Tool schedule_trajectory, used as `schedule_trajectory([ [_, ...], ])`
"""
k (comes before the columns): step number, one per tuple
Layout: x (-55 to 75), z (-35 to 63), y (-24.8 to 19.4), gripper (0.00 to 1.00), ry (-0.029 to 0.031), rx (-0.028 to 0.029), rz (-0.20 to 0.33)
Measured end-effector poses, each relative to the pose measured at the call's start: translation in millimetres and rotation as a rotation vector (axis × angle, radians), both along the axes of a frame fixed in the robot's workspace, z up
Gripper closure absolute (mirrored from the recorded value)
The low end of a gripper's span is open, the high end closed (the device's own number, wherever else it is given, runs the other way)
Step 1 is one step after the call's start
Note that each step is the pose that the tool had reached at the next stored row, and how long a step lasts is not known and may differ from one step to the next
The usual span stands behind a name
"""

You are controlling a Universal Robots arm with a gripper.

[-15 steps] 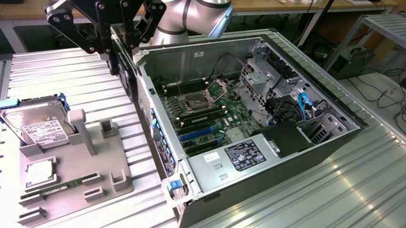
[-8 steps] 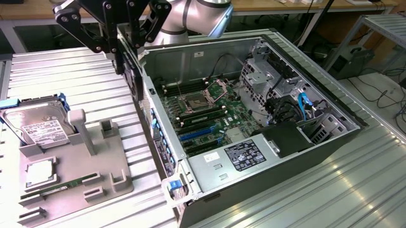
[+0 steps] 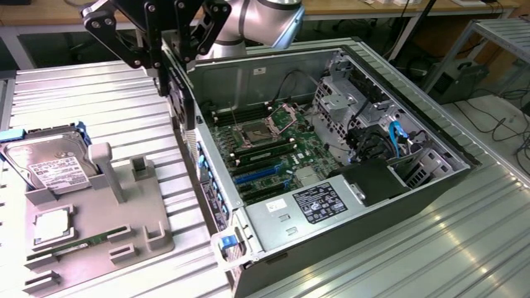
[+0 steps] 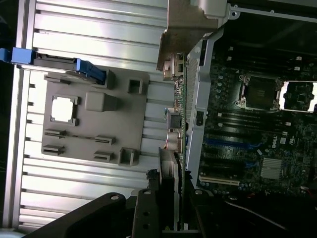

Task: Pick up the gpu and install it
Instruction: 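Pick up the gpu and move the gpu toward the slot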

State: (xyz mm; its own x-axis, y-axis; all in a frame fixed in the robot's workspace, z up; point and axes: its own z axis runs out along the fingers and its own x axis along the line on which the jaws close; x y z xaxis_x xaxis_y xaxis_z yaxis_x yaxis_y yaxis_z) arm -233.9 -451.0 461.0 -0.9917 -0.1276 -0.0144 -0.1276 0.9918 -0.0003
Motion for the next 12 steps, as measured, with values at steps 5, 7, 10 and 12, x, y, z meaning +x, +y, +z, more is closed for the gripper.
schedule_trajectory([
  [5, 4.5, 0.0, 0.0, 0.72, 0.0000, 0.0000, 0.000],
  [7, 6.0, -0.1, 0.0, 0.72, 0.0001, -0.0001, 0.000],
  [10, 8.7, -0.1, 0.0, 0.72, 0.0000, -0.0001, 0.000],
  [12, 11.2, -0.2, 0.0, 0.72, 0.0000, -0.0001, 0.000],
])
